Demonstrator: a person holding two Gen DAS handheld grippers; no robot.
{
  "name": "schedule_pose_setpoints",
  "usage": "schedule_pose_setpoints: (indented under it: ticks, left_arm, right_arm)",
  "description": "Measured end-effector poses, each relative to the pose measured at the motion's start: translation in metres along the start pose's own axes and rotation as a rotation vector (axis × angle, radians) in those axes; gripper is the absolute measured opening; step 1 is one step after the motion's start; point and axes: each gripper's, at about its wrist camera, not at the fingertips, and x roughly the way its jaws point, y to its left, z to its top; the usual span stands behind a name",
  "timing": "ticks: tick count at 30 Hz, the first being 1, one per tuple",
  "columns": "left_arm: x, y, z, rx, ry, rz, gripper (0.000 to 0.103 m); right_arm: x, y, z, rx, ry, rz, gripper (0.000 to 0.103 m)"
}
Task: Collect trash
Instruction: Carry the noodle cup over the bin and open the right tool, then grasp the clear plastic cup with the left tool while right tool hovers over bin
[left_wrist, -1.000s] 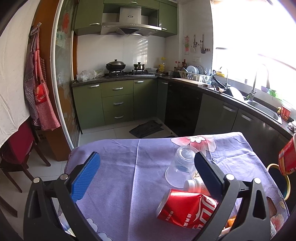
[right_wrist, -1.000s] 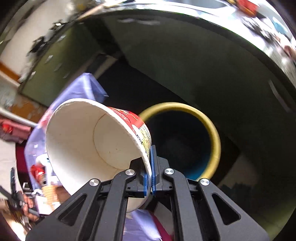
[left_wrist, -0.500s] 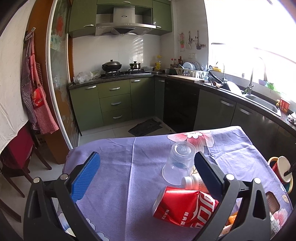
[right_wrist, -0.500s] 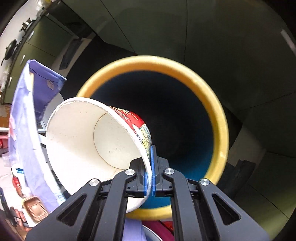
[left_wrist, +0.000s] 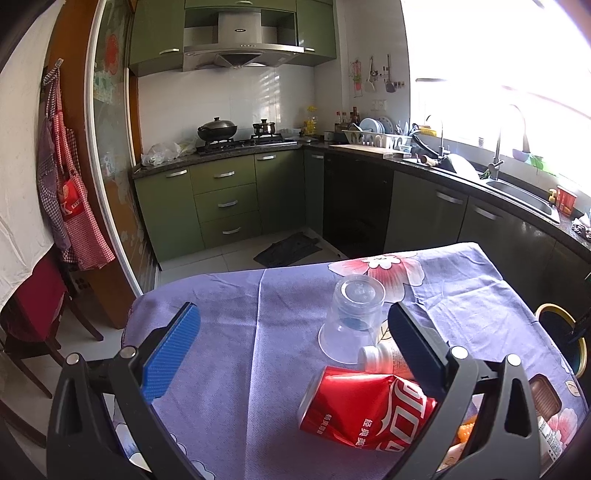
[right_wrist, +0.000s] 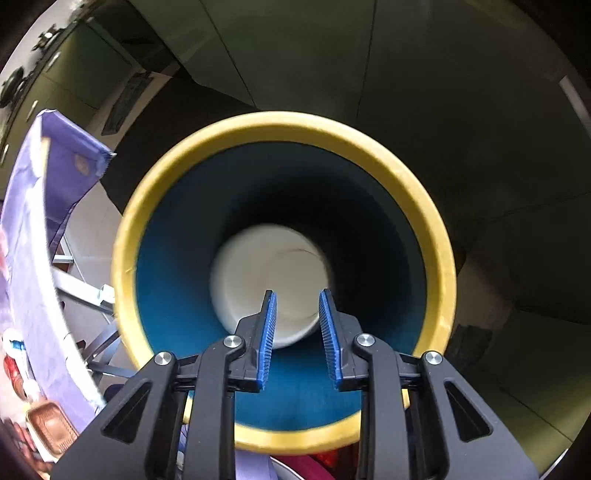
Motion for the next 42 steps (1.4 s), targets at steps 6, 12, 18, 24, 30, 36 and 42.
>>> schedule_pose_setpoints:
  ticks: [6,12,18,24,30,36,42]
  left_arm:
    - [-0.003,-0.003,0.000,0.000,0.000,-0.018,0.097]
    - [0.006,-0.008,0.013,0.018,0.065,-0.043,0.097]
    - [0.044,-0.025,0.024,0.069,0.193,-0.101,0.097]
    - [0.093,-0.035,0.030,0.108,0.346,-0.149,0.097]
    - [0.123,-0.040,0.029,0.120,0.445,-0.165,0.097]
    - [0.144,-0.044,0.022,0.148,0.517,-0.148,0.097]
    - [0.156,-0.048,0.018,0.151,0.544,-0.143,0.091]
  right_arm:
    - [-0.050,0.019,-0.039,-0.067,-0.121,0.074,0.026]
    - [-0.089,0.042,-0.093,-0.174,-0.202,0.153,0.033]
    - [-0.099,0.063,-0.109,-0.230,-0.223,0.192,0.039]
    - [-0.075,0.077,-0.106,-0.251,-0.213,0.210,0.039]
    - [-0.060,0.079,-0.091,-0.244,-0.204,0.213,0.041]
    - [-0.056,0.083,-0.086,-0.249,-0.199,0.209,0.041]
    - [-0.053,0.081,-0.085,-0.256,-0.189,0.209,0.041]
